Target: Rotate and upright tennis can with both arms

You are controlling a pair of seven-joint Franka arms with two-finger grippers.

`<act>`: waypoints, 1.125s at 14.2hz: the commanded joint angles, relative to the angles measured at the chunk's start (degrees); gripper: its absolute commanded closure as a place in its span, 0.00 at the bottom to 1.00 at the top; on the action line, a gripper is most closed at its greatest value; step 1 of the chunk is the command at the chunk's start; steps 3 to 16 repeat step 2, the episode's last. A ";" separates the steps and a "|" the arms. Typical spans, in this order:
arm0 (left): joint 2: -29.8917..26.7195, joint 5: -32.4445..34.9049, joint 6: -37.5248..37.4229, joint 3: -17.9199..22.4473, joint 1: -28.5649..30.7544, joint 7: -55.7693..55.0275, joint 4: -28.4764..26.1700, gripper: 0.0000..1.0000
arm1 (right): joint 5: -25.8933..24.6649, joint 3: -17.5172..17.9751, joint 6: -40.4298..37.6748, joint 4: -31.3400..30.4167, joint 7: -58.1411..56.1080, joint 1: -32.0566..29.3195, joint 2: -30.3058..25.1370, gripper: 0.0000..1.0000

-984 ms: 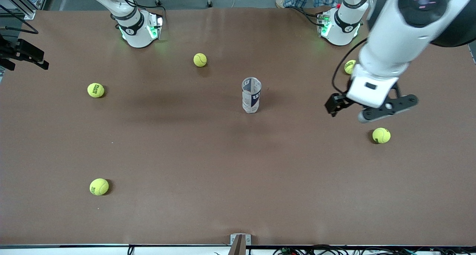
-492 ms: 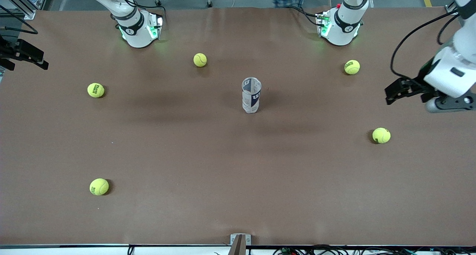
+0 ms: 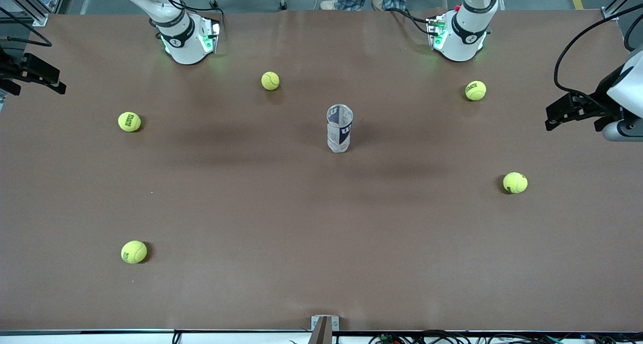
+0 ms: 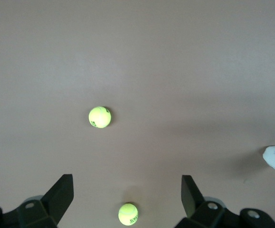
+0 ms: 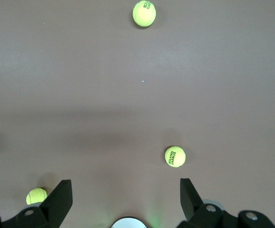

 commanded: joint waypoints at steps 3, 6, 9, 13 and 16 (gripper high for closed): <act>-0.32 -1.42 -2.51 0.51 0.37 -0.34 1.85 0.00 | -0.03 0.16 0.73 -1.95 0.59 -0.11 -1.79 0.00; -0.32 -1.42 -2.51 0.51 0.37 -0.34 1.85 0.00 | -0.03 0.16 0.73 -1.95 0.59 -0.11 -1.79 0.00; -0.32 -1.42 -2.51 0.51 0.37 -0.34 1.85 0.00 | -0.03 0.16 0.73 -1.95 0.59 -0.11 -1.79 0.00; -0.32 -1.42 -2.51 0.51 0.37 -0.34 1.85 0.00 | -0.03 0.16 0.73 -1.95 0.59 -0.11 -1.79 0.00; -0.32 -1.42 -2.51 0.51 0.37 -0.34 1.85 0.00 | -0.03 0.16 0.73 -1.95 0.59 -0.11 -1.79 0.00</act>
